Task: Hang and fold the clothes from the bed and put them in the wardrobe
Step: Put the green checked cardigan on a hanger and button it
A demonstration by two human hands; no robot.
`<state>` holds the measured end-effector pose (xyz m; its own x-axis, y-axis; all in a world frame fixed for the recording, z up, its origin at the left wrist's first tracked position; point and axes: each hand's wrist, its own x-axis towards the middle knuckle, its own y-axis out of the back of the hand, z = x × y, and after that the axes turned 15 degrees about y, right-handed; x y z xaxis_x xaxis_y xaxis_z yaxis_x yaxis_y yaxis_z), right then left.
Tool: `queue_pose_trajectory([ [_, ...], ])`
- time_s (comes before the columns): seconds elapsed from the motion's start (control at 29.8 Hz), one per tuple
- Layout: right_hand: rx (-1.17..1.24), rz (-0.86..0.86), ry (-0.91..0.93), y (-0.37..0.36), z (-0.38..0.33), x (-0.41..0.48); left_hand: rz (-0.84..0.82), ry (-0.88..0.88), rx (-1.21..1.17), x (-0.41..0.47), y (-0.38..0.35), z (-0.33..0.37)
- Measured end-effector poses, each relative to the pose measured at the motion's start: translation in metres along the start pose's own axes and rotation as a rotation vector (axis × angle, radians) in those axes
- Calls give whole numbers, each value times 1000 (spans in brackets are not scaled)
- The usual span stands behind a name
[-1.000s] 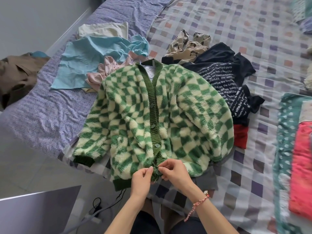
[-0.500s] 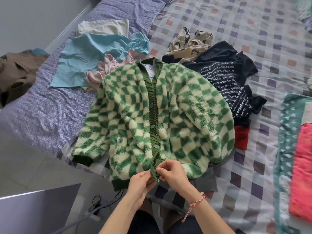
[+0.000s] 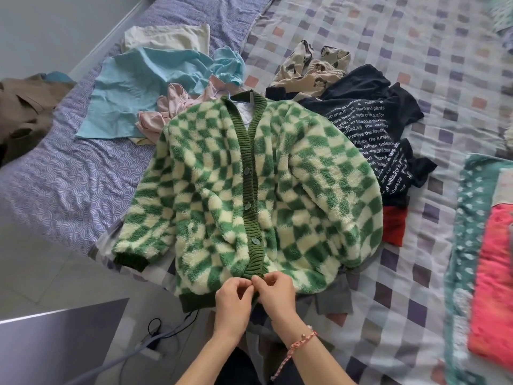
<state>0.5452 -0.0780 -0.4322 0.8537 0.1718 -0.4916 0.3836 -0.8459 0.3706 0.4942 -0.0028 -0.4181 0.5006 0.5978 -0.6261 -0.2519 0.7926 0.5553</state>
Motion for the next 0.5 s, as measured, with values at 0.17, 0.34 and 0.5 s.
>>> queue_pose_trajectory([
  [0.17,-19,48,60,7,2,2,-95,84,-101,14,3,0],
  [0.34,129,94,54,0,6,-3,-87,146,-138,19,1,3],
  [0.5,251,86,-93,-10,3,-4,-8,330,-341,14,-2,6],
])
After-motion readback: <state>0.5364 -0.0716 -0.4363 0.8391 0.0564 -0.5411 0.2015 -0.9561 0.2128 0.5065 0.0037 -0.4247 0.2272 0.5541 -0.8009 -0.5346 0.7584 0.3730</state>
